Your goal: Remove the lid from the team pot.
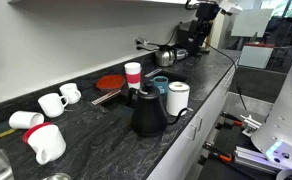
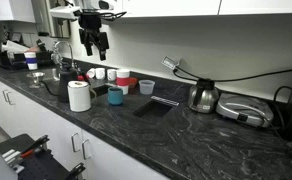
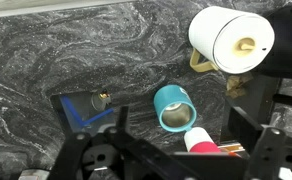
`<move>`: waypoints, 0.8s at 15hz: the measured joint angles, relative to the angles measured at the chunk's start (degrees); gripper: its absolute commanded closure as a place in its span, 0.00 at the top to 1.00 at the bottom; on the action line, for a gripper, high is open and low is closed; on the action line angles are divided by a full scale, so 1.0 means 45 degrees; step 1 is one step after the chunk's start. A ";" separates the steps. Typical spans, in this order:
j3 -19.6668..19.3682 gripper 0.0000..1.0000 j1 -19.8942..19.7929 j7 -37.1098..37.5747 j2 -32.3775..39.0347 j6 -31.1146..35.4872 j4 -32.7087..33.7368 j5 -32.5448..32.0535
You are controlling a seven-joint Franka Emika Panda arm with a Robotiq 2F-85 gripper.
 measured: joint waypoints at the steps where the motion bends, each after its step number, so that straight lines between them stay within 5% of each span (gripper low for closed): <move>1: 0.0000 1.00 0.0000 0.0000 0.0000 0.0000 0.0000 0.0000; 6: 0.0130 1.00 0.0051 0.0001 0.0045 0.0021 0.0000 0.0060; 12: 0.1503 1.00 0.0647 0.0561 0.0019 0.0711 -0.0005 0.0066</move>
